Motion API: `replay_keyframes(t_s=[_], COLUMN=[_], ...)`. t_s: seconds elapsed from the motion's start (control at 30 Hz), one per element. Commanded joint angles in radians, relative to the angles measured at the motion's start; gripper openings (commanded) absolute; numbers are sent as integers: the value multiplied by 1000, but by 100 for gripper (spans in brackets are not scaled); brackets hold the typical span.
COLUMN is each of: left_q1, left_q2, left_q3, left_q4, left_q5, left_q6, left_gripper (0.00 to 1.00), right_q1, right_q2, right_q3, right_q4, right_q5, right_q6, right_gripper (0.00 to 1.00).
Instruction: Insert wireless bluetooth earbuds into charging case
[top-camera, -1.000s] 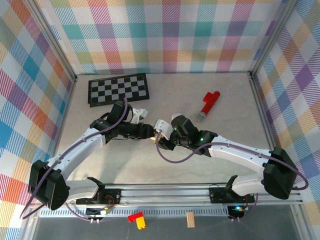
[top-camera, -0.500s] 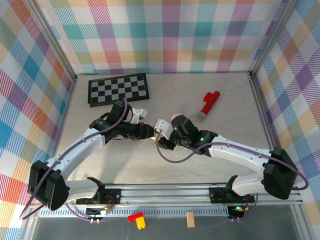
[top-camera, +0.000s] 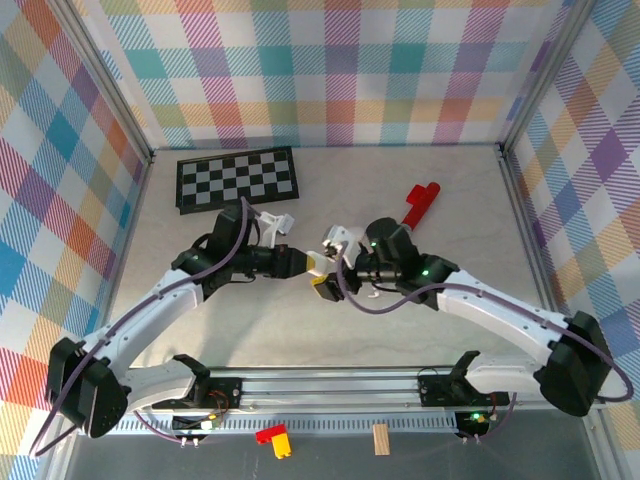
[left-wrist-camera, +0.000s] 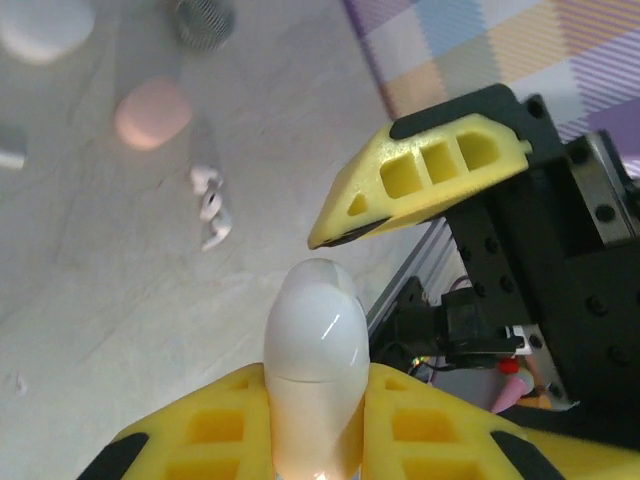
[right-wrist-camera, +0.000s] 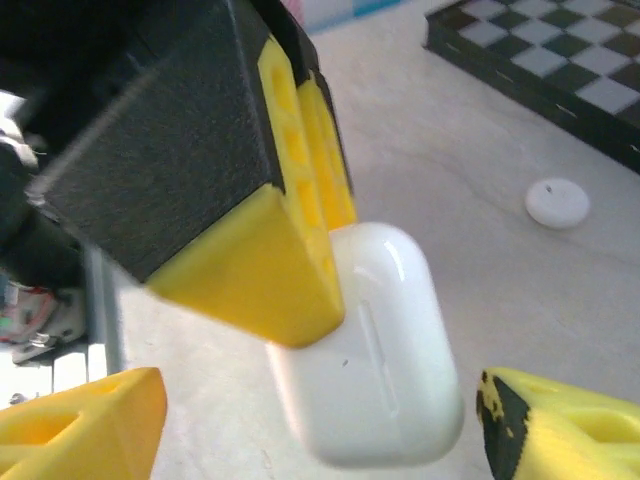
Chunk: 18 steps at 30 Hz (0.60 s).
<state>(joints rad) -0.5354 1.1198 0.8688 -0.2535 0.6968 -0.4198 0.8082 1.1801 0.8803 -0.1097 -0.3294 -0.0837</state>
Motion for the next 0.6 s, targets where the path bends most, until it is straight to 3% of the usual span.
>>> replay_keyframes(t_s=[0.0,0.13,0.27,0.47,0.57], left_q1=[-10,-12,-20,-54,-70], left_q2=[-80,-151,-177,-182,-194], left_q3=[-42,-120,-156,-190,-200], left_q4=[228,451,571,674,674], left_q5=[8,37,84,169,182], left_q6=[55,77,122,225,293], left_gripper=[17,16,18,19,19], right_q1=[-63,-158,-216,-219,-223], right_q2=[-70,-125,-122,-84,-73], right_q3=[-30,-93,-89,-21,1], right_q4=[76,241,348,300,273], right_q5=[-249,-415,-547,-481,-357], right_q6=[175,359,480,502,511], right_gripper=[83,83,77,67,64])
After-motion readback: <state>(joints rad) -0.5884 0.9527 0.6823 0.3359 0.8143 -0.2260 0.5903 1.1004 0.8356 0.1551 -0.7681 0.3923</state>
